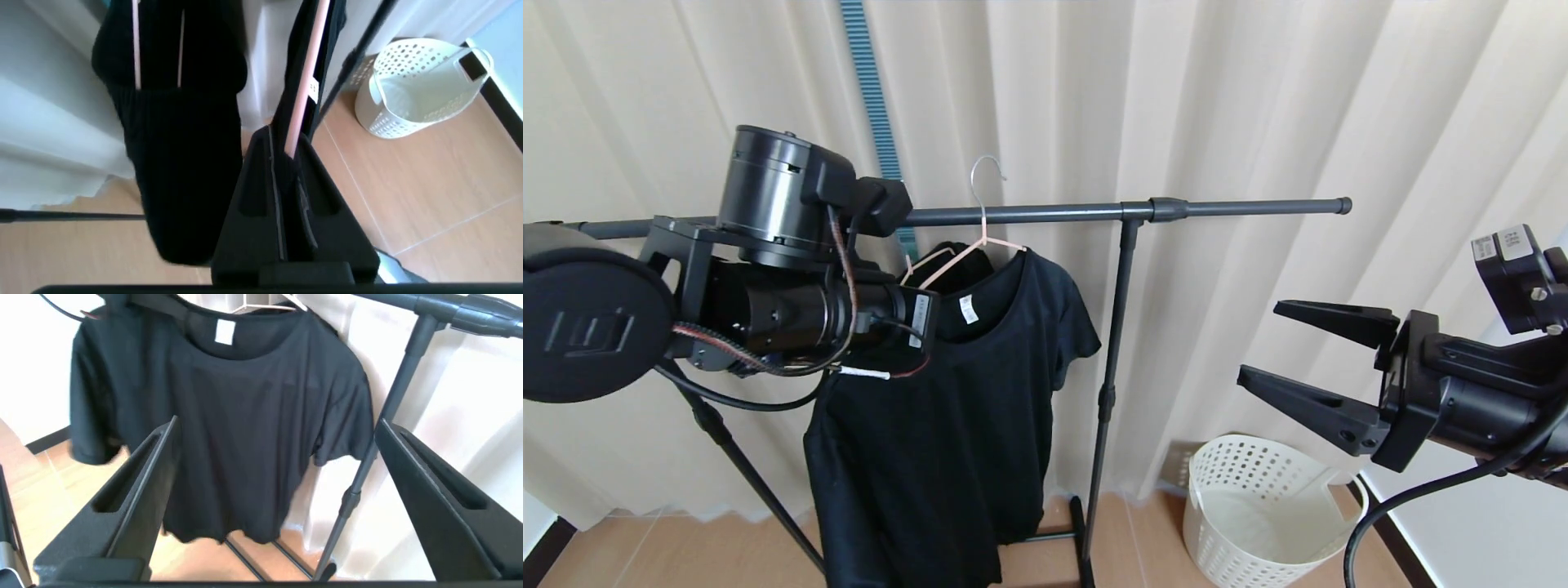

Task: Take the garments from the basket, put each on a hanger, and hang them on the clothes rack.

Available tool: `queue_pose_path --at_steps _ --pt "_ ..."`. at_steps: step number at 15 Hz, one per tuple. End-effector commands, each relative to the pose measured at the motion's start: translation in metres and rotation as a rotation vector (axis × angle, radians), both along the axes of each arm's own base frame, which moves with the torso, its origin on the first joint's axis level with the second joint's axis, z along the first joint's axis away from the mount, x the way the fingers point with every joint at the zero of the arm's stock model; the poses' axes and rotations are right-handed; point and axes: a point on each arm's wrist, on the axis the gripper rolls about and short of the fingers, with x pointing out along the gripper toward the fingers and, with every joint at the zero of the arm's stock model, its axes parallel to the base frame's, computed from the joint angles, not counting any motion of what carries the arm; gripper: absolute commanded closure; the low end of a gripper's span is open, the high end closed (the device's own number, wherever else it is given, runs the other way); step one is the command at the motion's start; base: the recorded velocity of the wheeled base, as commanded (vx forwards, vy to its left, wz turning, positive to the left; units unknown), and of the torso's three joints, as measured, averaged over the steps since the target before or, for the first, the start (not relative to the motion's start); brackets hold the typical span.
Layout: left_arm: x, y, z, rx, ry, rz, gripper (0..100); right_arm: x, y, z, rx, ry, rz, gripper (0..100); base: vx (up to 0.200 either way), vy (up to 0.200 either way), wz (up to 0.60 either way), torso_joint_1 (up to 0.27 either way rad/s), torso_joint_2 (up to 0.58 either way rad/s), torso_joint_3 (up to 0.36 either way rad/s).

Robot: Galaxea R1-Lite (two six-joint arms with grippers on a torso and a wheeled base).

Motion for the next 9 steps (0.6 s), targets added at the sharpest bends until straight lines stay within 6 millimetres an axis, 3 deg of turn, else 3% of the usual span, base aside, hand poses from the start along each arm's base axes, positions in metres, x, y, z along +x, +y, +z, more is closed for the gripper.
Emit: queue_pose_path --at_steps 1,9 --pt "0.015 -0.008 -0.011 0.008 0.03 0.007 100 0.001 -0.001 0.0 -0.001 0.001 -0.004 0 0.0 0.0 0.0 0.0 0.0 0.0" --pt "0.042 -0.017 -0.027 -0.028 0.07 0.056 100 0.002 0.0 -0.002 -0.004 0.005 -0.006 0 0.0 0.0 0.0 0.0 0.0 0.0"
